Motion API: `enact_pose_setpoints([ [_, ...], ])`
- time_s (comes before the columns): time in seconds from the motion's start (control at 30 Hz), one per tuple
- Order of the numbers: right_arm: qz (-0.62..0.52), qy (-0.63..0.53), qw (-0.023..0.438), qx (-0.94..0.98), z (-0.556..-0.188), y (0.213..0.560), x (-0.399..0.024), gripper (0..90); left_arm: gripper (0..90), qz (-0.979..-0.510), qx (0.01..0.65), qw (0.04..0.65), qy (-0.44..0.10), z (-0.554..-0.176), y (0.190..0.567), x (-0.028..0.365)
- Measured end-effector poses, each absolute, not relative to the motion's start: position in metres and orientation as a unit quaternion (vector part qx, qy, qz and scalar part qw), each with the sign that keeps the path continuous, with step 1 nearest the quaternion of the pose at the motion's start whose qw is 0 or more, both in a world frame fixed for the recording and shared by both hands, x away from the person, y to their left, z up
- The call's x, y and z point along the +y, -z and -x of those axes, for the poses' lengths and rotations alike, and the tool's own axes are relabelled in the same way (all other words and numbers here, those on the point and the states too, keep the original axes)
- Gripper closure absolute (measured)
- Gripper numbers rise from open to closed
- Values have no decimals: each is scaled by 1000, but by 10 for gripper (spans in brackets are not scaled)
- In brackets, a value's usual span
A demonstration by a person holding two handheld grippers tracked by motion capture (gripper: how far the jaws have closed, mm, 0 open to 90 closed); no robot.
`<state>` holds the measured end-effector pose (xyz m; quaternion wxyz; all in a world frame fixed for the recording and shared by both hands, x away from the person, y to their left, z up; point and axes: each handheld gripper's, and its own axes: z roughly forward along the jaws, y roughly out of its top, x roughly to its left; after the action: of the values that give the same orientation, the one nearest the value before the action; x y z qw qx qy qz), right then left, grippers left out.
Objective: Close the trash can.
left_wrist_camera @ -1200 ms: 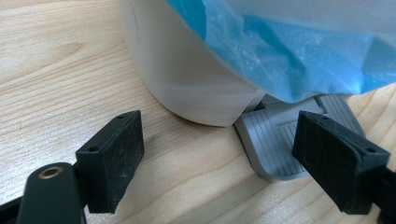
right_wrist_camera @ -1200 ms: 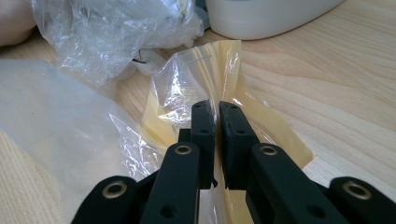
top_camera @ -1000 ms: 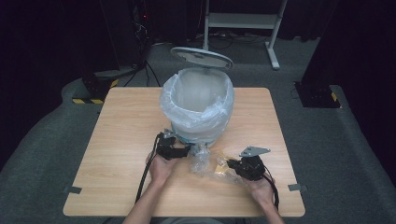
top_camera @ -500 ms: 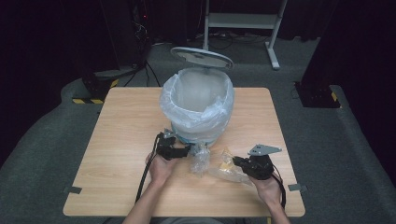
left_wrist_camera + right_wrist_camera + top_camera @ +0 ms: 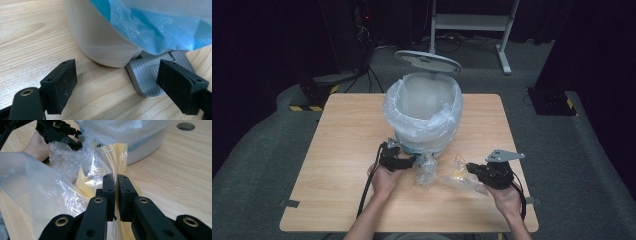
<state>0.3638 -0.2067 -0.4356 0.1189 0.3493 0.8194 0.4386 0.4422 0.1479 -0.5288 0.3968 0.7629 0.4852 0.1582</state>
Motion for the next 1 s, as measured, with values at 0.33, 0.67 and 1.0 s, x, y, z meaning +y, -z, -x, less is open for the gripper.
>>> enact_pose_setpoints([
  [0.33, -339, -452, 120, 816, -365, 421, -205, 858, 163, -763, 485, 398, -156, -442, 529, 148],
  [0.67, -340, -464, 117, 810, -364, 412, -210, 858, 163, -763, 486, 397, -157, -442, 529, 148],
  [1.0, -351, -464, 121, 804, -366, 408, -215, 858, 159, -762, 486, 397, -157, -442, 529, 148],
])
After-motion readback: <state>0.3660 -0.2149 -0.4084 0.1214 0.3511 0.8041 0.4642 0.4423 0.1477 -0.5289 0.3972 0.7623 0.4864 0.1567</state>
